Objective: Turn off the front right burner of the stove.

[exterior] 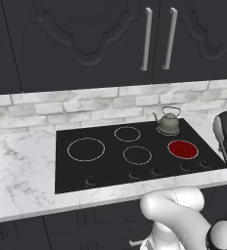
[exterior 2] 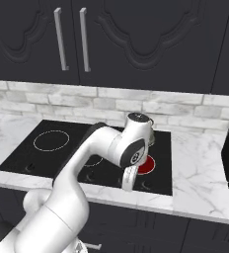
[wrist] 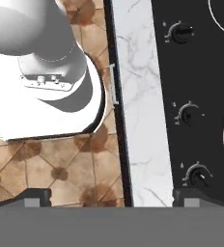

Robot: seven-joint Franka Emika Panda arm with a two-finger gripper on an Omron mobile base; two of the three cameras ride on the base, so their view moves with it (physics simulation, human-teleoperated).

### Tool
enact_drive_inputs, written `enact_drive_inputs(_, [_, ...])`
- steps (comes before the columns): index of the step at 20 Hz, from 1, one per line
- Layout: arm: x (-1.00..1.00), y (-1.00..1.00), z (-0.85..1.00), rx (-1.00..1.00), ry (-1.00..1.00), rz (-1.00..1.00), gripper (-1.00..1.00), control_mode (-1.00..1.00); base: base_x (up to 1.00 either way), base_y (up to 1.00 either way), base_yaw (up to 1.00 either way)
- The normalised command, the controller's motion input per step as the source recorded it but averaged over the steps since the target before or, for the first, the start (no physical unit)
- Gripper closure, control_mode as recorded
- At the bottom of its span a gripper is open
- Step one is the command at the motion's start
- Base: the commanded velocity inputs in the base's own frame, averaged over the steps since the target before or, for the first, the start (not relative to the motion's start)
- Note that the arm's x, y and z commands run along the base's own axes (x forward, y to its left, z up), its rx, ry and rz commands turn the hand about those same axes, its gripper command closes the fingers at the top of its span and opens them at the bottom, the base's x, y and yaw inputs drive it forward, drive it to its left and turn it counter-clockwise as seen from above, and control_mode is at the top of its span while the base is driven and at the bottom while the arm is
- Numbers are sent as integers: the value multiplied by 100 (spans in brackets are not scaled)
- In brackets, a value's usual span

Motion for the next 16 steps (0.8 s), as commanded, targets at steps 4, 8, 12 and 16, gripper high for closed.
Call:
enact_drive_inputs(4, [0,-15,-14,-1,-2,52,-100,-100,0,0,0])
enact_drive_inputs(8, [10,-4,-16,0,-1,37,-100,-100,0,0,0])
enact_drive_inputs(12, [16,0,-11,0,0,22,-100,-100,0,0,0])
enact_drive_inputs(16, [27,0,-13,0,0,16,-100,-100,0,0,0])
